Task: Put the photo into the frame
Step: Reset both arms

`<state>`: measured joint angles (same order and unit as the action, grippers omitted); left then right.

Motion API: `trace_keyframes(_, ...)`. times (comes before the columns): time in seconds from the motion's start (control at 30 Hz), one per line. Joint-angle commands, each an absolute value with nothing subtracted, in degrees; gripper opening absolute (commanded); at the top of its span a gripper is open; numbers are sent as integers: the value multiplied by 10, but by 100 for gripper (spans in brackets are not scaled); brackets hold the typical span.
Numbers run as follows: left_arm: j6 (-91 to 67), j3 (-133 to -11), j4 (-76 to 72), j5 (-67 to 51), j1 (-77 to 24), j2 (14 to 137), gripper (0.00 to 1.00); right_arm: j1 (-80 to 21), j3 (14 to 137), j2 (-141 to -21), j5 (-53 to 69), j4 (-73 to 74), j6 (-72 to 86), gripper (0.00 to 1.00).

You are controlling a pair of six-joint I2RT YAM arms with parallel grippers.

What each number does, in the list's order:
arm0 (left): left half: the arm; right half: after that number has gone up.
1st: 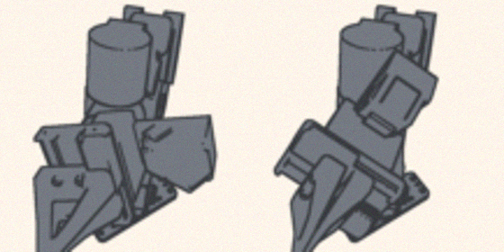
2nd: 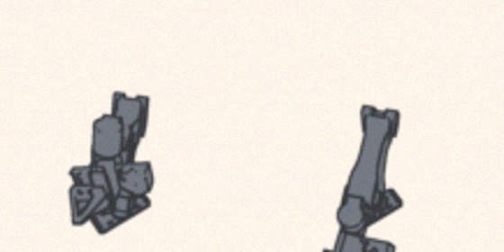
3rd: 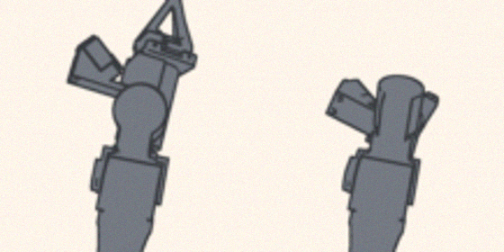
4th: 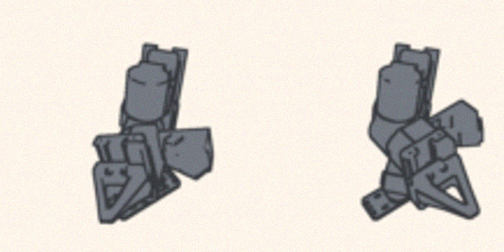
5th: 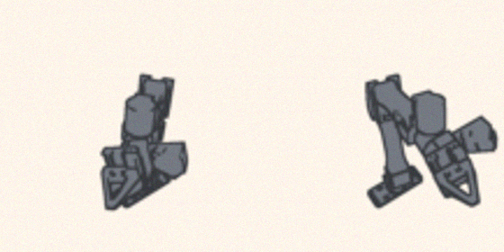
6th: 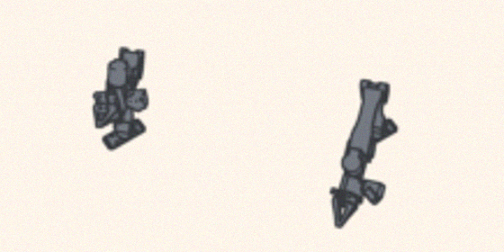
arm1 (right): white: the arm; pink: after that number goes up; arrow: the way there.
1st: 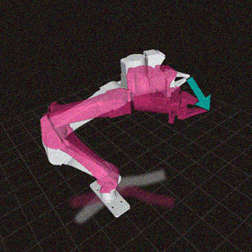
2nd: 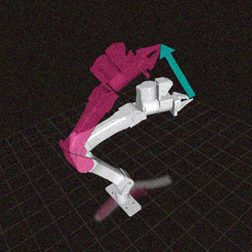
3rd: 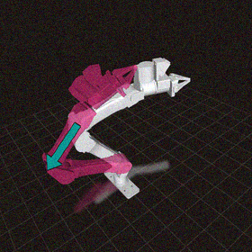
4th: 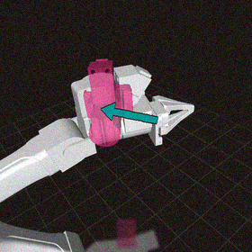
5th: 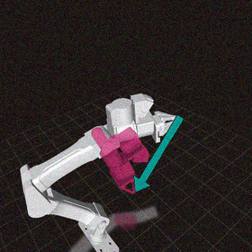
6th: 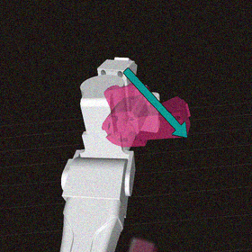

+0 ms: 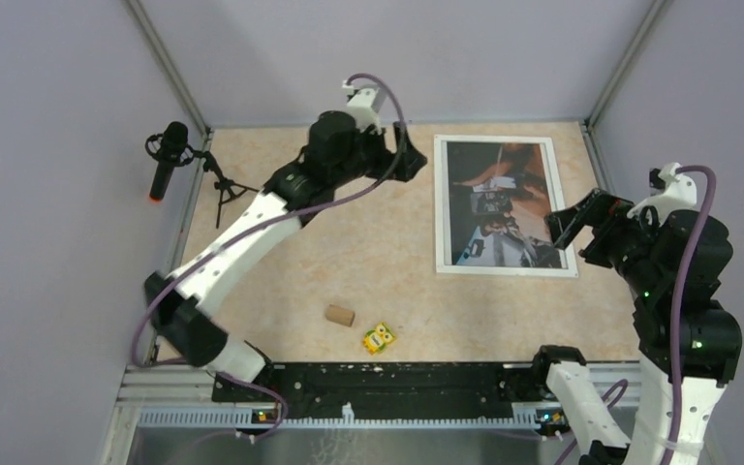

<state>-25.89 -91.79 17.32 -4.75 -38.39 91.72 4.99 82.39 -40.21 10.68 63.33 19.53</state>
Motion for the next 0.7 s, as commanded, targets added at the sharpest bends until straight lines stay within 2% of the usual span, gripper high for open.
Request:
trace_keyframes(0.0,-192,-825,162,-107,-386,735,92,47,868,-391,128,610,177,99)
trace_keyframes(0.13,-177,-806,176,-83,-386,617,94,47,874,-381,139,599,182,99)
trace_keyframes(0.3,-174,-825,203,-71,-386,526,97,47,877,-371,145,592,196,99)
trace_keyframes(0.67,-163,-872,242,-79,-386,462,99,47,868,-331,141,562,205,99)
